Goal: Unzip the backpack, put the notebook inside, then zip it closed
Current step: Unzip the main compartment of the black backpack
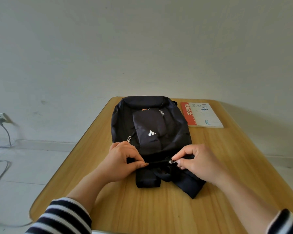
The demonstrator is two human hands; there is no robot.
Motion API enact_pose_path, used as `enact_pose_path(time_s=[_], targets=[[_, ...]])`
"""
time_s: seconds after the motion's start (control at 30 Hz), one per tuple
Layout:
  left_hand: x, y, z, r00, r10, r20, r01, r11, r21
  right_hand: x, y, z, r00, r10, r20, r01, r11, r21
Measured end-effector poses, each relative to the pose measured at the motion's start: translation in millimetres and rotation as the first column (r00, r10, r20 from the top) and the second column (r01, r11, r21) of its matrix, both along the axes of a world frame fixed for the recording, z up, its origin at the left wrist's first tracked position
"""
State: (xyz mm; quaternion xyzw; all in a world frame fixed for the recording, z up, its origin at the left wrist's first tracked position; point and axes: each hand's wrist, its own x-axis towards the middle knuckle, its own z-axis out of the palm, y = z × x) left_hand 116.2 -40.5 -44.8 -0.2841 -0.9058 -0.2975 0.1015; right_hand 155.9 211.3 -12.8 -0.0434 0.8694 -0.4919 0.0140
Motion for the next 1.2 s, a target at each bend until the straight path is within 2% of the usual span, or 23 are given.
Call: enact_pose_path(time_s=[0.1, 0.23, 0.4, 0.57, 0.8, 1.0, 1.07, 1.2], targets=[[9.4, 18.4, 16.3, 1.000, 0.010, 0.028, -0.009, 0.999, -0.052, -0.7, 0.3, -2.8, 1.000, -0.002, -0.009, 0.001, 0.999, -0.046], [13.4, 53.7, 23.3, 1.000, 0.001, -0.021, -0.004, 0.989, -0.145, -0.8, 0.2, -4.2, 0.999, 0.001, -0.037, -0.005, 0.994, -0.105], [13.5, 66.4, 20.2, 0.986, 0.088, 0.140, -0.086, 0.996, -0.022, 0.5, 4.9, -6.0, 0.998, -0.027, -0.058, 0.019, 0.990, -0.137], [14.8, 61.5, 22.8, 0.963, 0.104, 0.248, -0.122, 0.991, 0.061, -5.9, 15.3, -9.8, 0.989, -0.140, -0.053, 0.126, 0.969, -0.212], [14.5, 64.7, 36.8, 0.920, 0.106, 0.378, -0.112, 0.994, -0.005, -10.2, 20.7, -12.4, 0.980, -0.200, -0.025, 0.182, 0.933, -0.311], [3.6, 100.1, 46.3, 0.968, 0.120, 0.221, -0.102, 0.991, -0.090, -11.6, 23.6, -7.3, 0.990, -0.138, -0.008, 0.123, 0.906, -0.405], [-0.1, 106.9, 42.7, 0.962, 0.129, 0.239, -0.110, 0.990, -0.091, -11.8, 24.4, -8.1, 0.991, -0.135, -0.018, 0.116, 0.907, -0.406], [-5.4, 109.4, 36.8, 0.934, 0.114, 0.339, -0.136, 0.990, 0.042, -17.1, 28.8, -12.0, 0.982, -0.190, -0.012, 0.165, 0.880, -0.446]])
